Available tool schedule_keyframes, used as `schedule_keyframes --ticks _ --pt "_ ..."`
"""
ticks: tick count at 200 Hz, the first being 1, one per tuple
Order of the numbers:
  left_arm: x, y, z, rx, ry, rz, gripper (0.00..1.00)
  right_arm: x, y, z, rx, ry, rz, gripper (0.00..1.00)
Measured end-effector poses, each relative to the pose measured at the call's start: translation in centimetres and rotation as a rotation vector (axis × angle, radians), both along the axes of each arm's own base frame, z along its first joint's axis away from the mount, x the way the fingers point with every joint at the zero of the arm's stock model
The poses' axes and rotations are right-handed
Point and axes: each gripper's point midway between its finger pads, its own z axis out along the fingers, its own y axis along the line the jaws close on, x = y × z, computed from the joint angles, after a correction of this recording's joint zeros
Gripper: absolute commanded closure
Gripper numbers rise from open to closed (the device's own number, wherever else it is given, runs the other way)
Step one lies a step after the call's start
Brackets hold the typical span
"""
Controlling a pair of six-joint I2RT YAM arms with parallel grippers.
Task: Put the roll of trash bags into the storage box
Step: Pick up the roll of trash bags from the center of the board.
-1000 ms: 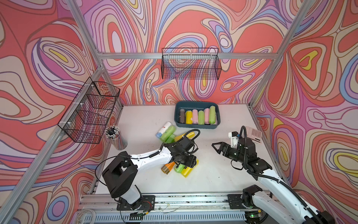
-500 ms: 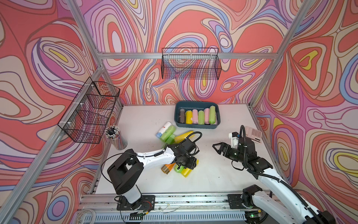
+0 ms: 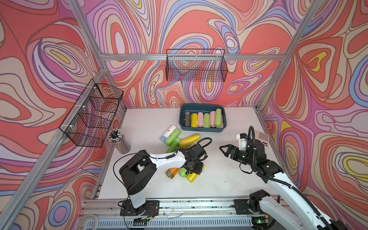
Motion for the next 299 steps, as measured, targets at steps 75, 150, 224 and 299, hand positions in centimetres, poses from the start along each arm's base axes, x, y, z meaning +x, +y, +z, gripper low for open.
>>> schedule_keyframes --ticks 75,150,224,299 --pt "0.6 -0.2 0.0 0.014 -0.010 0.030 0.73 -0.1 -0.4 0.0 -0.006 0.001 -0.021 0.06" --pt "1.8 -2.4 3.3 -0.058 -0.039 0.030 0.81 0.2 -0.3 -0.8 -0.007 0.029 -0.025 0.07" --pt "3.9 -4.4 7.1 -0.126 -0.107 0.013 0.83 0.3 -0.2 -1.9 0.007 0.043 -0.037 0.07" --pt "7.3 -3.4 7.9 -0.130 -0.122 0.071 0.84 -0.3 -0.3 -4.2 0.045 0.073 -0.060 0.07"
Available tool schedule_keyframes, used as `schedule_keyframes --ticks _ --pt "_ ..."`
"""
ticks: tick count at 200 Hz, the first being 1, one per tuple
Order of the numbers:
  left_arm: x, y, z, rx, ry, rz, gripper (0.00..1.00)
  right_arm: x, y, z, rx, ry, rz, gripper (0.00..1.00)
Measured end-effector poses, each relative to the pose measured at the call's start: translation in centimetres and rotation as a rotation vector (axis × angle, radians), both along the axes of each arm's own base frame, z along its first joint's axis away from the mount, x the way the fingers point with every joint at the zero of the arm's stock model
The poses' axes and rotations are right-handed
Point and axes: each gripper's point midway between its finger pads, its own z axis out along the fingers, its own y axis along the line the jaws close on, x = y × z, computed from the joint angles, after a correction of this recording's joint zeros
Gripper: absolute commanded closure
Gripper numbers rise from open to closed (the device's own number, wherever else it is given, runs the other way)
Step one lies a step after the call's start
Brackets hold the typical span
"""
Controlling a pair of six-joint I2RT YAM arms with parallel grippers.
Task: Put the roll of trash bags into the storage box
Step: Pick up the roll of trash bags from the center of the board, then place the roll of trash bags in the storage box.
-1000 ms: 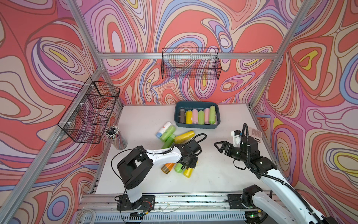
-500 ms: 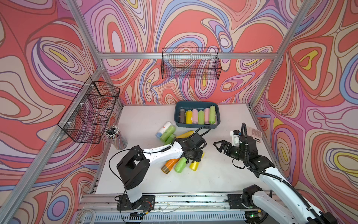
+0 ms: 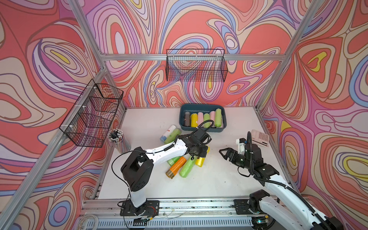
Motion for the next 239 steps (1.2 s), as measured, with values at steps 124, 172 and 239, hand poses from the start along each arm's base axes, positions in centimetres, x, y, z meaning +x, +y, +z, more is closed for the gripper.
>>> schedule_keyframes --ticks 124,172,239 --pt "4.3 -1.4 4.6 -0.068 -0.075 0.024 0.87 0.9 0.2 0.3 -0.021 -0.024 0.011 0.07" --pt "9.1 -0.5 6.5 -0.080 -0.118 0.093 0.89 1.9 -0.2 2.7 -0.032 -0.069 -0.020 0.06" --pt "18.9 -3.1 8.5 -0.130 -0.227 0.172 0.89 3.1 -1.0 7.2 -0.048 -0.133 -0.076 0.07"
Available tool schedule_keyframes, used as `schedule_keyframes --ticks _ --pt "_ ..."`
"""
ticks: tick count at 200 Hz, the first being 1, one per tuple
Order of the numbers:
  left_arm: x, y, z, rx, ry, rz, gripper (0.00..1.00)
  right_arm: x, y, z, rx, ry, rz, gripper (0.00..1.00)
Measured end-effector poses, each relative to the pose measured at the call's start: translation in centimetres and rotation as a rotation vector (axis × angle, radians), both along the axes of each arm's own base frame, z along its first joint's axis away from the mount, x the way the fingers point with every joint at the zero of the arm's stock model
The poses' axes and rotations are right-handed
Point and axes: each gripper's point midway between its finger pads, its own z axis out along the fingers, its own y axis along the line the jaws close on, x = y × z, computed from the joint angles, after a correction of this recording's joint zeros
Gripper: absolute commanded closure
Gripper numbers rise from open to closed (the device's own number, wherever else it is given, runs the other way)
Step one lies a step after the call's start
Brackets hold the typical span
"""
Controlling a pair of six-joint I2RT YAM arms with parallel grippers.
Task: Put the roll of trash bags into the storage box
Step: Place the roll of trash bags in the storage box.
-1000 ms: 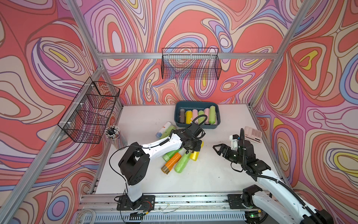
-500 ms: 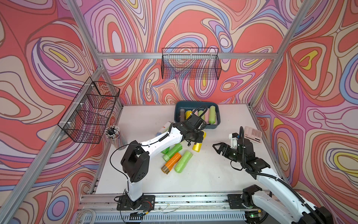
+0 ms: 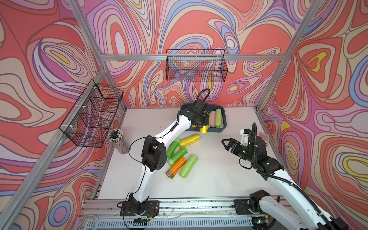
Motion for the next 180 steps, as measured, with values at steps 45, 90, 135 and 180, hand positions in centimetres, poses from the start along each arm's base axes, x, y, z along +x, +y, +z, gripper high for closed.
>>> schedule_keyframes --ticks 45,90,135,180 --pt "1.7 -2.5 -2.2 -0.044 0.012 -0.016 0.90 -0.2 -0.3 1.0 -0.007 0.012 -0.015 0.07" --pt "2.9 -4.3 -3.3 -0.113 -0.007 -0.027 0.90 -0.2 -0.4 2.7 0.003 -0.005 -0.027 0.07" --pt "4.9 -5.3 -3.4 -0.184 -0.060 -0.004 0.90 -0.1 -0.4 3.3 0.018 -0.012 -0.033 0.06" --pt "7.6 -5.1 -4.4 -0.226 -0.092 0.030 0.90 0.0 -0.6 4.5 0.022 -0.028 -0.043 0.06"
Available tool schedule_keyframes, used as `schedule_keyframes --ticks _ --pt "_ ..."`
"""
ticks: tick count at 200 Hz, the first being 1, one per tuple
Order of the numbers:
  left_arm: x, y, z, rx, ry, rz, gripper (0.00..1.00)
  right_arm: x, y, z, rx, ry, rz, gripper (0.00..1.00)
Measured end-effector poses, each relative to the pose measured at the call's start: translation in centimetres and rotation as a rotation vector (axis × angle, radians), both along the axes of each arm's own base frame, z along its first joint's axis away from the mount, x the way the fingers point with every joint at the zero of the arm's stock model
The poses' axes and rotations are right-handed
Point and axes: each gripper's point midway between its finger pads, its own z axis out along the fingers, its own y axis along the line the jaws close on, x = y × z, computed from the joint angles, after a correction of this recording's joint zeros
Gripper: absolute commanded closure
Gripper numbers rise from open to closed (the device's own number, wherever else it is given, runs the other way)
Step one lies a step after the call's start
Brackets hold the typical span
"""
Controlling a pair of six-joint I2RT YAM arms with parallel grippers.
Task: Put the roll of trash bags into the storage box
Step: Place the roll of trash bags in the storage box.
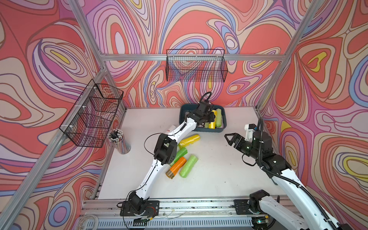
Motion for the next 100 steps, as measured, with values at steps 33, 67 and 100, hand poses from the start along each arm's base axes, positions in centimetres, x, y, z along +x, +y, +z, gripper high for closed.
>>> schedule_keyframes --ticks 33,67,100 --pt "1.0 0.7 -0.4 0.018 -0.027 0.021 0.90 0.2 0.0 0.3 0.004 0.004 -0.005 0.06" --pt "1.9 0.8 -0.7 0.028 -0.063 0.033 0.90 0.3 0.1 0.0 0.011 0.017 -0.010 0.07" --pt "2.5 0.4 -2.0 0.028 -0.076 0.031 0.88 0.5 0.1 -0.3 0.010 0.031 -0.012 0.07"
